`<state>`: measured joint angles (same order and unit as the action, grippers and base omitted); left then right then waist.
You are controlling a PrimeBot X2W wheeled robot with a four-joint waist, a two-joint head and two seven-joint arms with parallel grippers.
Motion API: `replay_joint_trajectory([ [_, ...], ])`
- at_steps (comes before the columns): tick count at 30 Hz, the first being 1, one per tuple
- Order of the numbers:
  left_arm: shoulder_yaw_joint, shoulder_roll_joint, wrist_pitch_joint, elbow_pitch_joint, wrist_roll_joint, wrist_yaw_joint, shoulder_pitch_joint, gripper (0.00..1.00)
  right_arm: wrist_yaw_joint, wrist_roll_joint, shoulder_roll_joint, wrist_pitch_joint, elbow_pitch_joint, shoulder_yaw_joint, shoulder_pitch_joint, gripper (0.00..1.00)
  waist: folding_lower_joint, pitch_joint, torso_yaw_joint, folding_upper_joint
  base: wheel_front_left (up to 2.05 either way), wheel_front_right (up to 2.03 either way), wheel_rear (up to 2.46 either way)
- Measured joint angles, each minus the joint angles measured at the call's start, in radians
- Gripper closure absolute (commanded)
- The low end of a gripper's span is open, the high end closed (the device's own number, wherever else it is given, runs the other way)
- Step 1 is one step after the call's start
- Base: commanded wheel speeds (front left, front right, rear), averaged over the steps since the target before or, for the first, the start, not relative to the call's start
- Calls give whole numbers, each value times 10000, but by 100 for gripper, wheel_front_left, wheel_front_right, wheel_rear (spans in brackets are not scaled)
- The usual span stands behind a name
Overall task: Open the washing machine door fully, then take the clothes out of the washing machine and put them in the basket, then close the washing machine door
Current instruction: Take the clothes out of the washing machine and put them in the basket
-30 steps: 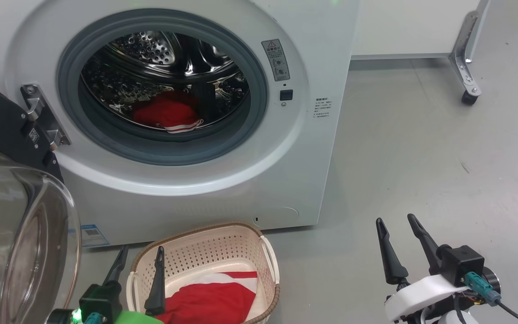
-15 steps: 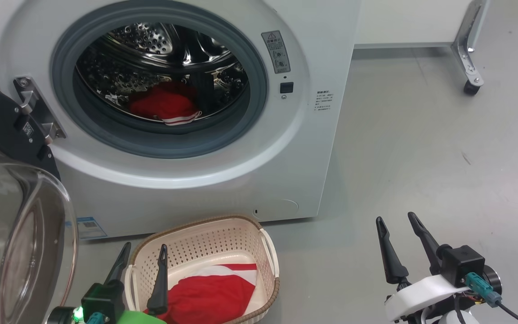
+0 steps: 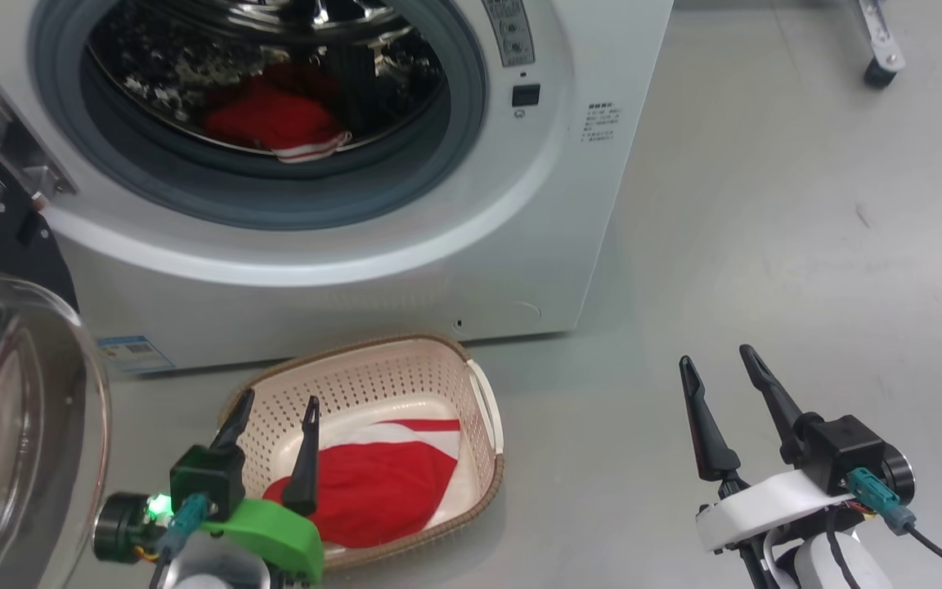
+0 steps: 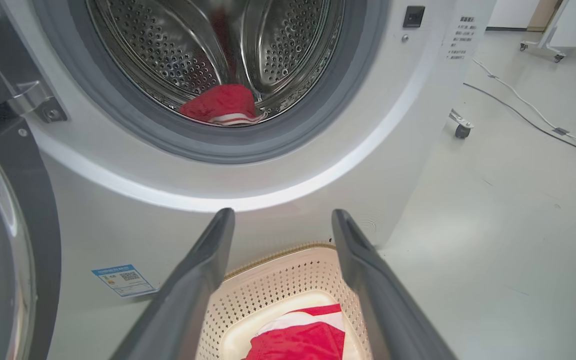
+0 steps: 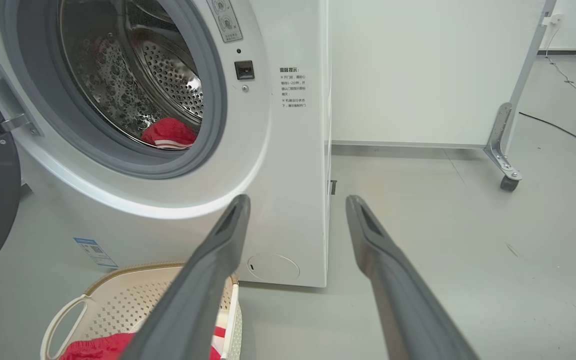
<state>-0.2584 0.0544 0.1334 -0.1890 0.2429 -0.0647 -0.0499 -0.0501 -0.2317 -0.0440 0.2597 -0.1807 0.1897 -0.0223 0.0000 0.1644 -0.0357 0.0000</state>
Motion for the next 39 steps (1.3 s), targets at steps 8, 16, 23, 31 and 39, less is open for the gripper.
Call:
replay_joint_trajectory([
  [8,17,-29,-648,-993,146,150,-1420,0,13,42,-2,0,265,-169,-322,0,0,1069,-188,0,0,0,0],
  [16,332,127,-1490,-1923,295,291,-3087,0,10,-184,-2,0,533,146,-884,0,0,2153,-562,0,0,0,0],
  [23,709,533,-2276,-2249,441,451,-4950,0,13,-662,-10,0,807,516,-1580,0,0,3116,-1002,0,0,0,0],
  [31,1358,1281,-2638,-2278,508,619,-7175,0,228,-1266,-17,0,1043,863,-2450,0,1,4212,-1521,0,0,0,0],
  [39,1722,2226,-2909,-2719,393,627,-8578,0,353,-1653,-15,0,1024,1218,-2809,0,1,4860,-2266,0,0,0,0],
])
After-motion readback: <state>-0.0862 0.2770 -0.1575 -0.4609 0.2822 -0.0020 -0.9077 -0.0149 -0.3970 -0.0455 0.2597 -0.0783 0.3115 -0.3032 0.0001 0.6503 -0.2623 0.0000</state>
